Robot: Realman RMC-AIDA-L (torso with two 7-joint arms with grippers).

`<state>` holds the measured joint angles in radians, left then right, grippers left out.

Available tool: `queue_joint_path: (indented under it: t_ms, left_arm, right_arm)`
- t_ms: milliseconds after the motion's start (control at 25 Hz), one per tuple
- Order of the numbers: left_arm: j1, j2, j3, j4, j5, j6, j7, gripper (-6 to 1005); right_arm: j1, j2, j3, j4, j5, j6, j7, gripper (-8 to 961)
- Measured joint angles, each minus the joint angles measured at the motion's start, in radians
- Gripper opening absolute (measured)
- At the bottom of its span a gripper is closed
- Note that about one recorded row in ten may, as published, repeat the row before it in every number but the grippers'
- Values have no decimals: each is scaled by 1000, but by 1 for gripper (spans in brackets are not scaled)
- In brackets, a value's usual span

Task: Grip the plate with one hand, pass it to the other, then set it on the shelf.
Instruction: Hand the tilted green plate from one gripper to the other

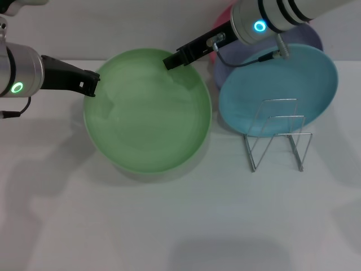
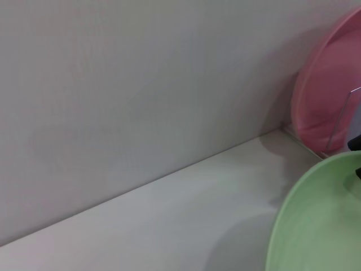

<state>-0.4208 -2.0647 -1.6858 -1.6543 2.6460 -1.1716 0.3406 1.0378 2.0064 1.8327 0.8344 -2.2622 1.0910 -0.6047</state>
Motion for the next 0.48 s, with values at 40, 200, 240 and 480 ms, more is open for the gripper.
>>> queue_joint_path:
  t_ms: [40,200,240,480]
  left_arm:
    - [0,0,0,-1,0,0,0,24]
    - [0,0,0,0,-6,2,0,25]
    - [0,1,0,0,-8,3,0,25]
    - [6,1,-7,-5,-37,12,10,25]
  right_arm:
    - [-1,0,1,0,0,0,0,464]
    - [-1,1,-1,0,0,0,0,424]
    - [-1,2,-2,-1,0,0,-1,410]
    - [-15,3,-3,11,0,0,-33,348]
